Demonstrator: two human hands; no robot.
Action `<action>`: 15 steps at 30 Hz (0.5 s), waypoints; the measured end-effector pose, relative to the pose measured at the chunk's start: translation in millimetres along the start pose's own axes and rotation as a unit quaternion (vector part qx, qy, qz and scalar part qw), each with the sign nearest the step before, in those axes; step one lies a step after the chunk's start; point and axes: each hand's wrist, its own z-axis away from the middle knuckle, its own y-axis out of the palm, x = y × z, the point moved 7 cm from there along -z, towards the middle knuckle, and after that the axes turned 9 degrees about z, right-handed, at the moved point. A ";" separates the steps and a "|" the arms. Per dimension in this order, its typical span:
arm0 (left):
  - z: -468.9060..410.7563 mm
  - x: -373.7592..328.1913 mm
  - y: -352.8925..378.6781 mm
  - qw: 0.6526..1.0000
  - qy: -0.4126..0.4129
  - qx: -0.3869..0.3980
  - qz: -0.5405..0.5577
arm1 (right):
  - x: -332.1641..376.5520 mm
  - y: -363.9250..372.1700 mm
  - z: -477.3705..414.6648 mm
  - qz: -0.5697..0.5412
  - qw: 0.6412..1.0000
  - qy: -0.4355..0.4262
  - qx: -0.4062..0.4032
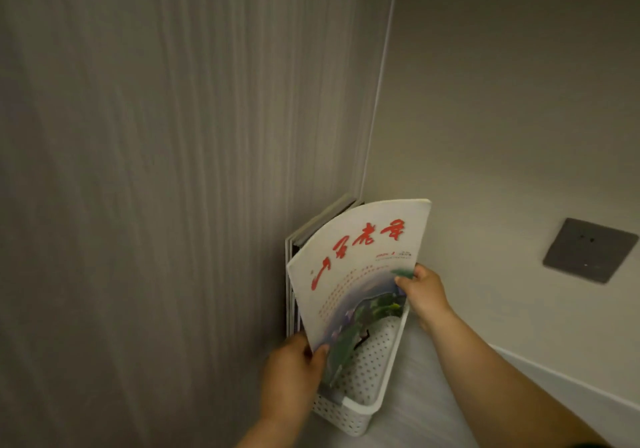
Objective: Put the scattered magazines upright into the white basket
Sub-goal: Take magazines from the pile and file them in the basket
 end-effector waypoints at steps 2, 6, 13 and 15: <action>-0.2 4.4 3.6 1.000 -0.006 0.011 -0.025 | -5.7 7.9 -2.2 0.016 1.000 0.007 0.008; -0.3 14.7 9.7 0.999 -0.037 0.023 -0.025 | -11.3 19.7 -3.8 -0.002 1.000 0.024 0.014; -1.9 20.7 17.5 0.997 -0.050 0.022 -0.054 | -10.6 52.7 9.4 -0.072 0.992 0.016 0.100; -2.2 21.3 17.2 0.998 -0.045 0.012 -0.052 | -9.1 64.3 14.7 -0.087 0.987 0.017 0.135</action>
